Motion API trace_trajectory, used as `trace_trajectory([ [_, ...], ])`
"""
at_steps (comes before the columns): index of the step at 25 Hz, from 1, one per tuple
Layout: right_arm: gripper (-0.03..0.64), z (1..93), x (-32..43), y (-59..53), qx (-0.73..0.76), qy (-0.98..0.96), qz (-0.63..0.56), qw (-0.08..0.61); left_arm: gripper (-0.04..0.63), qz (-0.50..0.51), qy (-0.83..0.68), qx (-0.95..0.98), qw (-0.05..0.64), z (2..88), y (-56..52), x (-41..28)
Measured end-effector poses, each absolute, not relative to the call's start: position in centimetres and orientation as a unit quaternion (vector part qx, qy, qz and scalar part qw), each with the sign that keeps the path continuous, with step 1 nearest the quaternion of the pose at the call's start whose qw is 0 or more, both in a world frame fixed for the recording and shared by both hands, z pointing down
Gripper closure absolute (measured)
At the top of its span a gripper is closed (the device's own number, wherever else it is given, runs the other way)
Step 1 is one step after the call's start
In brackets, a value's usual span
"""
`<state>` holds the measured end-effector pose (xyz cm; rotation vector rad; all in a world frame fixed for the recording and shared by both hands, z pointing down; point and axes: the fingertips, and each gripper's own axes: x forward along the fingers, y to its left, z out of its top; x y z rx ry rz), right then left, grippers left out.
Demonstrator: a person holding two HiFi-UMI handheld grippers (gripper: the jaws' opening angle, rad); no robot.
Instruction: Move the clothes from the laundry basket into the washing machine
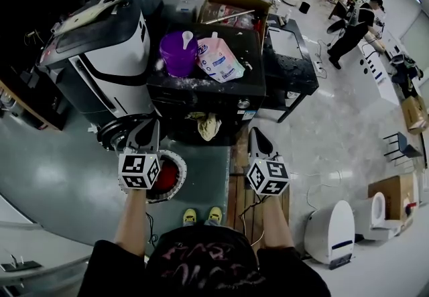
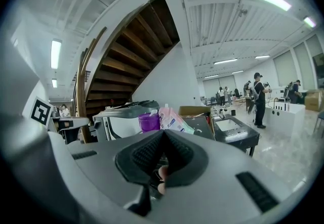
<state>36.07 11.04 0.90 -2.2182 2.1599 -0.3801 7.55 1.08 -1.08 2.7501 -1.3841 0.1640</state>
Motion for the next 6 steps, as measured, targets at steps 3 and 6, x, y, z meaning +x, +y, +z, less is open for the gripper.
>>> trace_trajectory([
  [3, 0.614, 0.82, 35.88, 10.86, -0.712, 0.692, -0.121, 0.014, 0.584, 0.051, -0.449, 0.892, 0.027, -1.15, 0.91, 7.23],
  [6, 0.614, 0.75, 35.85, 10.86, -0.713, 0.690, -0.120, 0.019, 0.584, 0.051, -0.450, 0.891, 0.028, -0.96, 0.98, 6.94],
])
